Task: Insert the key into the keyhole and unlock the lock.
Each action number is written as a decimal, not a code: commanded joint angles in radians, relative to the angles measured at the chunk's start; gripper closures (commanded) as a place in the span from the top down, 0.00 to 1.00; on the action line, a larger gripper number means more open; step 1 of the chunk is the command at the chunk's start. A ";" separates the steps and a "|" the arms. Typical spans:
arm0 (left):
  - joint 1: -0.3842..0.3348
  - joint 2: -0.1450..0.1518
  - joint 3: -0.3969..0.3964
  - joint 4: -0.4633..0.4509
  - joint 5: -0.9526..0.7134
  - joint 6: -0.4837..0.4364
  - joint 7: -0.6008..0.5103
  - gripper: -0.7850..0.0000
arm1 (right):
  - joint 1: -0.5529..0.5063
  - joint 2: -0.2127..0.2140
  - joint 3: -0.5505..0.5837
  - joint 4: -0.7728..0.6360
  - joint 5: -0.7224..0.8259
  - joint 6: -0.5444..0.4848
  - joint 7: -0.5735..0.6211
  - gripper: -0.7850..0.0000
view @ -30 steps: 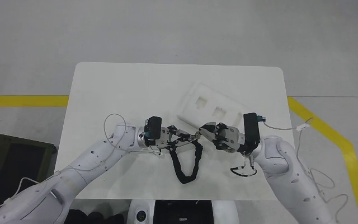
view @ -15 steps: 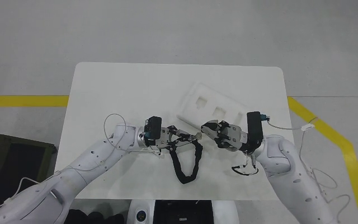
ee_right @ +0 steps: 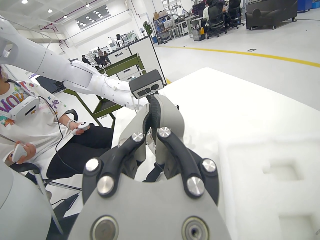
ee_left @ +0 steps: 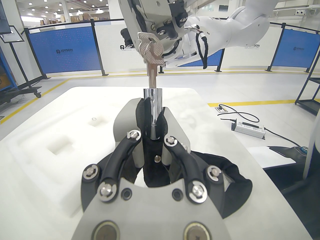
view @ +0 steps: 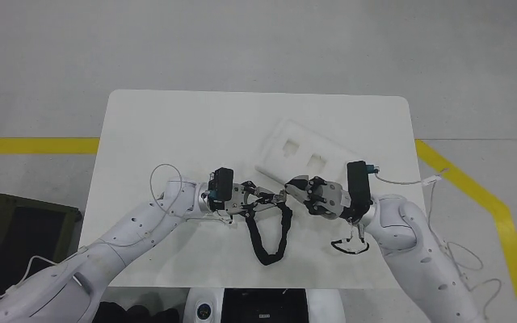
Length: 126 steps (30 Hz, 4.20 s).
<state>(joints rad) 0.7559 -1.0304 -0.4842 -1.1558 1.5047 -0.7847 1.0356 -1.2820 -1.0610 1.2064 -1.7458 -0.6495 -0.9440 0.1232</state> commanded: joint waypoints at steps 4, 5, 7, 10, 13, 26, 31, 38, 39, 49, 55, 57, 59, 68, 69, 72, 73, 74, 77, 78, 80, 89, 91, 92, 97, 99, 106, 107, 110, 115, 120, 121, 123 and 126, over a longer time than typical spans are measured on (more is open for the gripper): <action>0.000 0.000 0.000 0.000 0.000 0.000 0.000 0.00 | -0.010 0.003 0.020 -0.036 -0.011 0.000 0.000 0.00; 0.000 0.000 0.000 0.000 0.000 0.000 0.000 0.00 | -0.012 0.003 0.021 -0.040 -0.012 -0.001 0.002 0.00; 0.000 0.000 0.000 0.000 0.000 0.000 0.000 0.00 | -0.014 0.004 0.019 -0.043 -0.015 -0.001 0.011 0.00; 0.000 0.000 0.000 0.000 0.000 0.000 0.000 0.00 | -0.013 0.003 0.009 -0.030 -0.001 0.005 0.026 0.00; 0.000 0.000 0.000 0.000 0.000 0.000 0.000 0.00 | -0.007 0.003 0.002 -0.026 0.005 0.005 0.039 0.00; 0.000 0.000 0.000 0.000 0.000 0.000 0.000 0.00 | -0.027 0.020 0.089 -0.149 -0.137 0.049 0.129 0.00; 0.000 0.000 0.000 0.000 0.000 0.000 0.000 0.00 | -0.071 0.039 0.166 -0.279 -0.254 0.033 0.226 0.00; 0.020 0.007 -0.030 -0.036 -0.022 -0.047 -0.091 0.00 | -0.101 0.059 0.255 -0.321 -0.330 -0.056 0.271 0.58; 0.020 0.008 -0.035 -0.034 -0.027 -0.067 -0.101 0.00 | -0.100 0.062 0.261 -0.326 -0.351 -0.068 0.286 0.78; 0.031 0.011 -0.068 -0.030 -0.093 -0.172 -0.173 0.00 | -0.060 0.095 0.230 -0.367 -0.426 -0.068 0.376 1.00; 0.032 0.007 -0.077 -0.026 -0.095 -0.180 -0.180 0.00 | -0.060 0.095 0.230 -0.367 -0.426 -0.068 0.376 1.00; 0.032 0.007 -0.077 -0.026 -0.095 -0.180 -0.180 0.00 | -0.060 0.095 0.230 -0.367 -0.426 -0.068 0.376 1.00; 0.032 0.007 -0.077 -0.026 -0.095 -0.180 -0.180 0.00 | -0.060 0.095 0.230 -0.367 -0.426 -0.068 0.376 1.00; 0.032 0.007 -0.077 -0.026 -0.095 -0.180 -0.180 0.00 | 0.063 0.119 0.092 -0.370 -0.617 -0.068 0.316 1.00; 0.032 0.007 -0.077 -0.026 -0.095 -0.180 -0.180 0.00 | 0.090 0.125 0.071 -0.361 -0.663 -0.068 0.283 1.00; 0.032 0.007 -0.077 -0.026 -0.095 -0.180 -0.180 0.00 | 0.159 0.145 0.009 -0.325 -0.814 -0.068 0.174 1.00; 0.032 0.007 -0.077 -0.026 -0.095 -0.180 -0.180 0.00 | 0.180 0.153 -0.024 -0.316 -0.869 -0.068 0.139 1.00; 0.032 0.007 -0.077 -0.026 -0.095 -0.180 -0.180 0.00 | 0.203 0.161 -0.052 -0.304 -0.917 -0.068 0.105 1.00; 0.032 0.007 -0.077 -0.026 -0.095 -0.180 -0.180 0.00 | 0.269 0.186 -0.134 -0.281 -1.035 -0.068 -0.006 1.00; 0.032 0.007 -0.077 -0.026 -0.095 -0.180 -0.180 0.00 | 0.289 0.195 -0.157 -0.271 -1.065 -0.068 -0.040 1.00; 0.032 0.007 -0.077 -0.026 -0.095 -0.180 -0.180 0.00 | 0.327 0.213 -0.198 -0.256 -1.111 -0.068 -0.108 1.00; 0.032 0.007 -0.077 -0.026 -0.095 -0.180 -0.180 0.00 | 0.477 0.288 -0.351 -0.231 -1.234 -0.068 -0.322 0.98; 0.032 0.007 -0.077 -0.026 -0.095 -0.180 -0.180 0.00 | 0.501 0.298 -0.367 -0.231 -1.242 -0.068 -0.343 0.88; 0.032 0.007 -0.077 -0.026 -0.095 -0.180 -0.180 0.00 | 0.512 0.301 -0.375 -0.230 -1.246 -0.068 -0.348 0.88; 0.032 0.007 -0.077 -0.026 -0.095 -0.180 -0.180 0.00 | 0.558 0.310 -0.409 -0.231 -1.243 -0.068 -0.351 0.71; 0.032 0.007 -0.077 -0.026 -0.095 -0.180 -0.180 0.00 | 0.573 0.310 -0.423 -0.231 -1.239 -0.068 -0.347 0.67; 0.032 0.007 -0.077 -0.026 -0.095 -0.180 -0.180 0.00 | 0.621 0.300 -0.465 -0.220 -1.216 -0.068 -0.328 0.49; 0.032 0.007 -0.077 -0.026 -0.095 -0.180 -0.180 0.00 | 0.627 0.298 -0.469 -0.219 -1.214 -0.068 -0.324 0.48; 0.032 0.007 -0.077 -0.026 -0.095 -0.180 -0.180 0.00 | 0.642 0.291 -0.485 -0.213 -1.207 -0.068 -0.312 0.45; 0.032 0.007 -0.077 -0.026 -0.095 -0.180 -0.180 0.00 | 0.664 0.281 -0.505 -0.198 -1.193 -0.068 -0.289 0.40; 0.032 0.007 -0.077 -0.026 -0.095 -0.180 -0.180 0.00 | 0.677 0.274 -0.517 -0.191 -1.172 -0.068 -0.272 0.05; 0.032 0.007 -0.077 -0.026 -0.095 -0.180 -0.180 0.00 | 0.679 0.273 -0.520 -0.191 -1.168 -0.068 -0.270 0.00; 0.032 0.007 -0.077 -0.026 -0.095 -0.180 -0.180 0.00 | 0.684 0.272 -0.526 -0.190 -1.163 -0.068 -0.264 0.00; 0.032 0.007 -0.077 -0.026 -0.095 -0.180 -0.180 0.00 | 0.690 0.272 -0.537 -0.186 -1.153 -0.068 -0.258 0.00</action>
<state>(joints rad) 0.7883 -1.0231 -0.5607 -1.1820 1.4100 -0.9643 0.8557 -0.5941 -0.7894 0.6740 -1.9338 -1.8076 -1.0124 -0.1372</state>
